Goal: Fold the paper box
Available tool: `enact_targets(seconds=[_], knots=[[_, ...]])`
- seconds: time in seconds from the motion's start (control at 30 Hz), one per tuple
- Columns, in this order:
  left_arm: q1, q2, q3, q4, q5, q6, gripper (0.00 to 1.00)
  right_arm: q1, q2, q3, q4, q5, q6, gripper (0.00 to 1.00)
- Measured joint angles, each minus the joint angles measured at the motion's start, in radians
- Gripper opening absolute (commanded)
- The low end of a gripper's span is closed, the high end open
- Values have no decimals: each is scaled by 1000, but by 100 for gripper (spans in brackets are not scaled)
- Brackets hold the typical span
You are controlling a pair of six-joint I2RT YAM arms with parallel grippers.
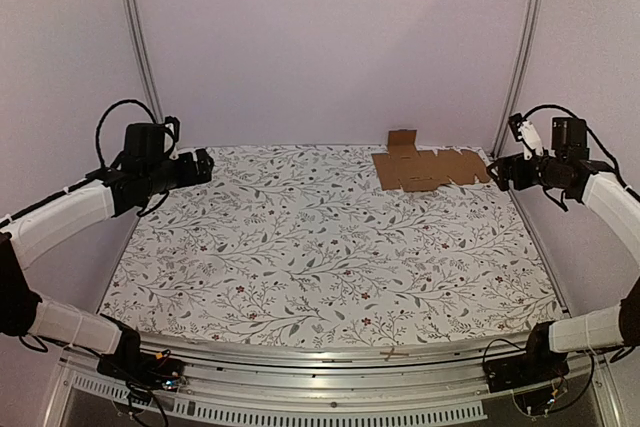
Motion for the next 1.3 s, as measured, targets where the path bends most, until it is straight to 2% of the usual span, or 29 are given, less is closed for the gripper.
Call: enact_targets(seconds=[0.1,0.17,0.3,0.43,0.63,0.93,1.1,1.3], knots=[[2,0,0,0,18,6,92,3,74,74,-54,-45,-99,76],[4,0,0,5,71,23,83,17,169,181,-111,-55,-169,72],[6,0,0,30,233,66,80,51,378,363,-170,-43,-306,71],[6,7,0,54,342,86,80,100,546,437,-228,1,-434,68],[6,45,0,76,433,88,79,185,792,603,-286,92,-565,70],[6,77,0,81,495,85,78,251,1017,836,-288,183,-654,69],[5,80,0,83,509,81,77,269,1080,866,-294,188,-696,53],[5,84,0,92,526,77,76,288,1089,867,-336,182,-735,16]])
